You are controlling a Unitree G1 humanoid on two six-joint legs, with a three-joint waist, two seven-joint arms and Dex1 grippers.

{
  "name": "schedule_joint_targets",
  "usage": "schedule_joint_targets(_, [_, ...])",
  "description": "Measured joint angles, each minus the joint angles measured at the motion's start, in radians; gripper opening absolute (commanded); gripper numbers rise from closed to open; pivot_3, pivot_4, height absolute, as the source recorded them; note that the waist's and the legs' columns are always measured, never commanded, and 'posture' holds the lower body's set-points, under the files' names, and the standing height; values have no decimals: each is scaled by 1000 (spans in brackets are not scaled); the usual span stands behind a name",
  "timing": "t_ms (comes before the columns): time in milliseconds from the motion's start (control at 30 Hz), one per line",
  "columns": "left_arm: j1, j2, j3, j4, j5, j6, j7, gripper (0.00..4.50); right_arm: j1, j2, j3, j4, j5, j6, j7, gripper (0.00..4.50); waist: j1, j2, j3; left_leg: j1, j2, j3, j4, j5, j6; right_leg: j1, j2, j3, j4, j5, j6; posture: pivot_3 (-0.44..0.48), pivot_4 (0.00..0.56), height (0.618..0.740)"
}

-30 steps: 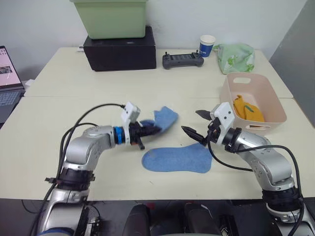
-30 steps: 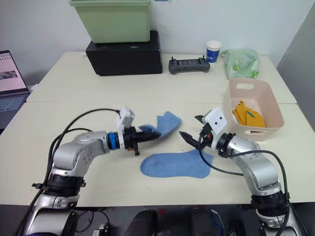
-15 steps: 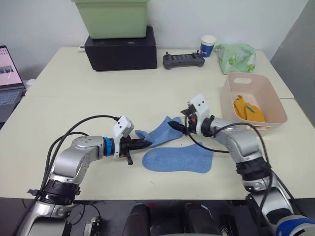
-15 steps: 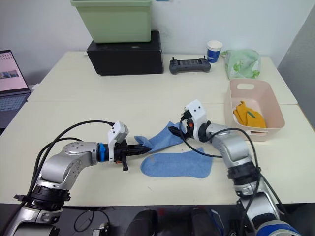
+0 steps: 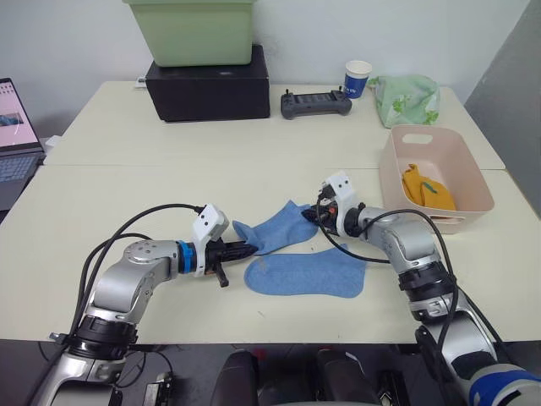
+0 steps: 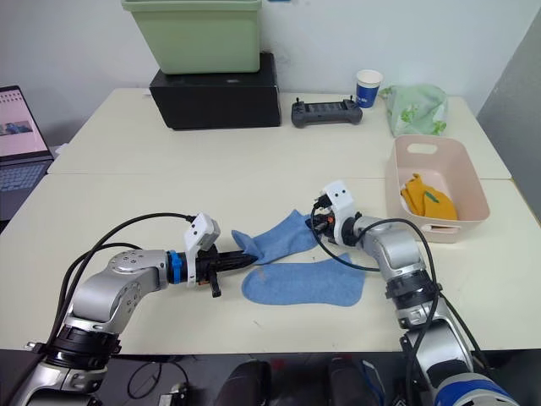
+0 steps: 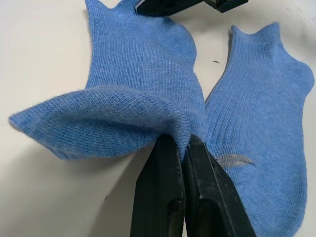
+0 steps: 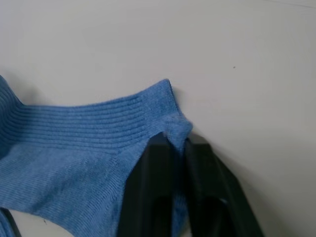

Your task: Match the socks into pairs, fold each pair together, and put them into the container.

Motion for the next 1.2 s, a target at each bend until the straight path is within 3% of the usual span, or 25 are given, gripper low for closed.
schedule_joint_targets(133, [0, -6, 43, -4, -10, -13, 28, 0, 6, -22, -51, -95, 46, 67, 3, 66, 0, 0, 0, -1, 0, -1, 0, 0, 0, 0, 0, 0, 0, 0, 0, 0, 150, 740])
schedule_joint_targets(333, [49, -70, 171, -193, -100, 29, 149, 0, 194, -74, -214, -503, 217, 295, -35, 66, 4, 0, 0, -4, 2, -2, 0, 0, 0, 0, -3, -1, -3, 0, 0, 0, 150, 740])
schedule_joint_targets(433, [134, -117, 199, -314, -161, 84, 227, 0, 281, -65, -308, -677, 301, 388, -87, 66, -1, 0, 0, -2, 1, -1, 0, 0, 0, 1, -3, 1, -2, 0, 0, 0, 150, 740])
schedule_joint_targets(567, [342, -181, 191, -485, -227, 151, 330, 0, 411, 3, -445, -856, 416, 476, -177, 66, -5, 0, 0, 0, 1, -1, -1, 0, 0, 1, -1, 1, -1, 0, 0, 0, 150, 740])
schedule_joint_targets(867, [447, -198, 134, -535, -199, 118, 391, 0, 639, -41, -408, -935, 467, 401, -193, 66, 0, 1, 0, 3, -1, 1, -2, 0, 0, 3, 1, 3, -3, 0, 1, 0, 150, 740])
schedule_joint_targets(1200, [477, -203, 80, -517, -210, 120, 377, 0, 665, -108, -360, -921, 469, 315, -202, 66, -1, 1, 0, 3, -1, 1, -2, 0, 0, 3, 1, 3, -3, -3, 4, 0, 150, 740])
